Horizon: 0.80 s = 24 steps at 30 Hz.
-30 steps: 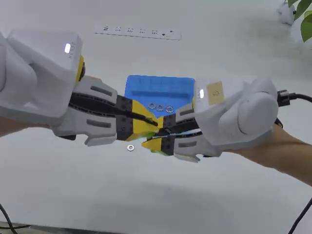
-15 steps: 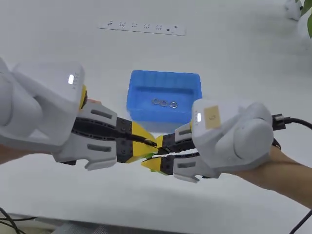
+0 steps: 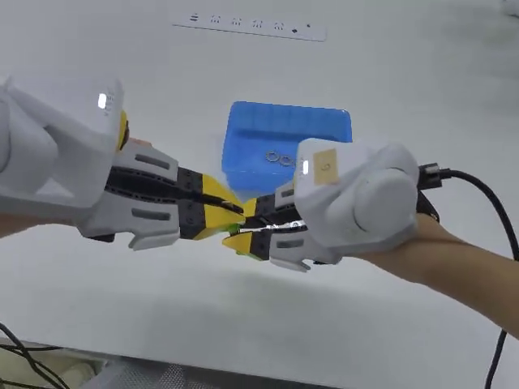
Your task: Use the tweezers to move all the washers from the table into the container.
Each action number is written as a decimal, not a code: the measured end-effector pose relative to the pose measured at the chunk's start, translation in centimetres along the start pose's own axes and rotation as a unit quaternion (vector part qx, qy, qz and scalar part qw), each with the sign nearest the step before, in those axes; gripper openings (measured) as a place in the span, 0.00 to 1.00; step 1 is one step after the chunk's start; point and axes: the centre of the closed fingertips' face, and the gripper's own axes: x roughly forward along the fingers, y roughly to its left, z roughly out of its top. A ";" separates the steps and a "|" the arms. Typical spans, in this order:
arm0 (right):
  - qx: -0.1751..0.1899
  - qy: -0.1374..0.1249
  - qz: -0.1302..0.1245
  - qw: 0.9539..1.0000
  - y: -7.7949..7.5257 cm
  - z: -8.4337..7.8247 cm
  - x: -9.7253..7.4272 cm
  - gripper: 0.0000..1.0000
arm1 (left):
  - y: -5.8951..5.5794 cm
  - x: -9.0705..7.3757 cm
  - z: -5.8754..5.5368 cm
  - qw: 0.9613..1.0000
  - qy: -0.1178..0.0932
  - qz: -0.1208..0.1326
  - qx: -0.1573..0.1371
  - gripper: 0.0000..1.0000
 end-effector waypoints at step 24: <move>0.026 0.009 -0.014 1.000 -2.4 -1.5 1.6 0.11 | 2.3 0.9 -1.4 1.000 0.007 0.005 -0.012 0.06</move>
